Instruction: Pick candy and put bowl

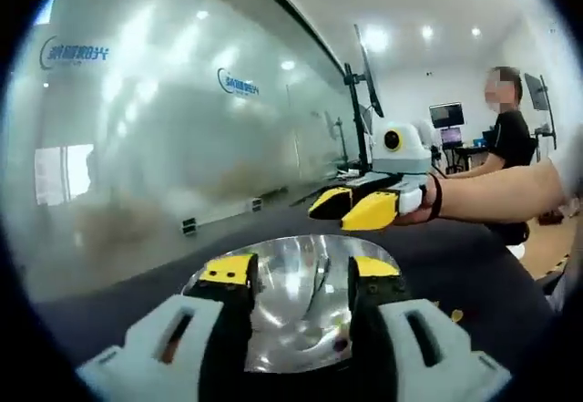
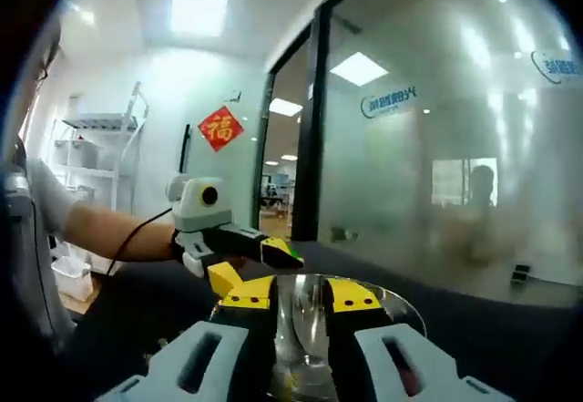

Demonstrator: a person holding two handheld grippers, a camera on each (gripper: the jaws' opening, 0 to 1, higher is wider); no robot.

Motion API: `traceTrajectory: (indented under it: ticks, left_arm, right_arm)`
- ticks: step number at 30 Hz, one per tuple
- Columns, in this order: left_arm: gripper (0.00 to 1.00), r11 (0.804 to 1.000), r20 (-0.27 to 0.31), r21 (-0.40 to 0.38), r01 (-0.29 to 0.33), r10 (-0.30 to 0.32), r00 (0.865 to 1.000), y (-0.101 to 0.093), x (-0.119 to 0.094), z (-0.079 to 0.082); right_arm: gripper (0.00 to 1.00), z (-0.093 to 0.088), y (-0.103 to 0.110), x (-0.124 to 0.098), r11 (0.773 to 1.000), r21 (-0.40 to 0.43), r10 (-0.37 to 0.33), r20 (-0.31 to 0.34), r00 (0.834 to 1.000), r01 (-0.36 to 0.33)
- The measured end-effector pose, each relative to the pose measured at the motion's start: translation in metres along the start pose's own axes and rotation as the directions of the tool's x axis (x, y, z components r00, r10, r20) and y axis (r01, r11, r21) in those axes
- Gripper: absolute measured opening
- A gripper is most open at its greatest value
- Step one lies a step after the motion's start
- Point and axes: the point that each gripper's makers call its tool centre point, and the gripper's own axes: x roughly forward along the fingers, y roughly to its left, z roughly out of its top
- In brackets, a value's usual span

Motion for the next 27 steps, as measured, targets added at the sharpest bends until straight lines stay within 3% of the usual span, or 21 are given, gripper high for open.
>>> traceTrajectory:
  ticks: [5,8,9,10,11,12,13,15,16,18,19,20,22,23,24,25,27]
  left_arm:
    - [0.26,1.0,0.015,0.008,0.01,-0.01,1.0,-0.005,-0.009,0.008]
    - [0.26,0.998,0.033,0.02,0.067,-0.068,0.997,-0.027,-0.04,0.007]
    - [0.27,0.994,0.026,0.012,0.11,-0.11,0.994,-0.04,-0.055,0.0]
    - [0.27,0.987,0.006,-0.009,0.159,-0.159,0.987,-0.056,-0.074,-0.012]
    - [0.28,0.976,-0.058,-0.008,0.218,-0.219,0.974,-0.074,-0.095,-0.031]
    - [0.28,0.964,-0.124,0.04,0.262,-0.255,0.959,-0.086,-0.116,-0.05]
    - [0.3,0.957,-0.163,0.055,0.284,-0.272,0.948,-0.094,-0.133,-0.065]
    - [0.29,0.971,-0.207,0.006,0.238,-0.232,0.951,-0.094,-0.156,-0.085]
    - [0.29,0.974,-0.2,-0.02,0.227,-0.226,0.953,-0.094,-0.161,-0.088]
    - [0.29,0.971,-0.194,-0.051,0.235,-0.241,0.951,-0.099,-0.165,-0.092]
    - [0.29,0.97,-0.197,-0.047,0.238,-0.243,0.95,-0.101,-0.163,-0.095]
    - [0.29,0.969,-0.198,-0.047,0.242,-0.246,0.949,-0.103,-0.161,-0.097]
    - [0.29,0.967,-0.246,-0.018,0.252,-0.249,0.937,-0.108,-0.155,-0.11]
    - [0.28,0.964,-0.273,0.009,0.268,-0.255,0.927,-0.108,-0.154,-0.116]
    - [0.27,0.968,-0.226,-0.051,0.245,-0.25,0.942,-0.106,-0.15,-0.106]
    - [0.27,0.97,-0.244,-0.029,0.24,-0.24,0.94,-0.103,-0.15,-0.11]
    - [0.27,0.97,-0.242,-0.056,0.238,-0.244,0.939,-0.1,-0.148,-0.111]
  right_arm:
    - [0.17,0.005,0.015,-0.013,0.999,-0.004,0.044,0.009,0.999,-0.044]
    - [0.17,-0.004,0.04,-0.043,0.993,-0.034,0.114,-0.012,0.993,-0.114]
    - [0.18,-0.011,0.052,-0.058,0.986,-0.05,0.158,-0.017,0.987,-0.159]
    - [0.2,-0.021,0.066,-0.079,0.979,-0.007,0.205,-0.034,0.978,-0.205]
    - [0.21,-0.031,0.076,-0.097,0.974,0.005,0.228,-0.054,0.972,-0.228]
    - [0.21,-0.036,0.084,-0.108,0.969,-0.009,0.245,-0.059,0.968,-0.246]
    - [0.2,-0.048,0.092,-0.124,0.965,0.004,0.262,-0.087,0.961,-0.263]
    - [0.2,-0.082,0.098,-0.154,0.966,0.039,0.259,-0.182,0.948,-0.257]
    - [0.19,-0.093,0.101,-0.163,0.963,0.072,0.268,-0.205,0.941,-0.259]
    - [0.19,-0.099,0.107,-0.171,0.954,0.129,0.29,-0.176,0.941,-0.269]
    - [0.19,-0.102,0.103,-0.171,0.965,0.095,0.258,-0.215,0.942,-0.243]
    - [0.18,-0.098,0.102,-0.167,0.97,0.062,0.243,-0.21,0.947,-0.235]
    - [0.18,-0.099,0.108,-0.16,0.965,0.082,0.262,-0.206,0.943,-0.25]
    - [0.18,-0.11,0.108,-0.159,0.966,0.068,0.258,-0.263,0.93,-0.249]
    - [0.18,-0.121,0.106,-0.159,0.97,0.045,0.241,-0.319,0.917,-0.24]
    - [0.18,-0.129,0.109,-0.159,0.966,0.061,0.257,-0.357,0.898,-0.252]
    - [0.18,-0.134,0.119,-0.159,0.952,0.069,0.302,-0.377,0.875,-0.299]
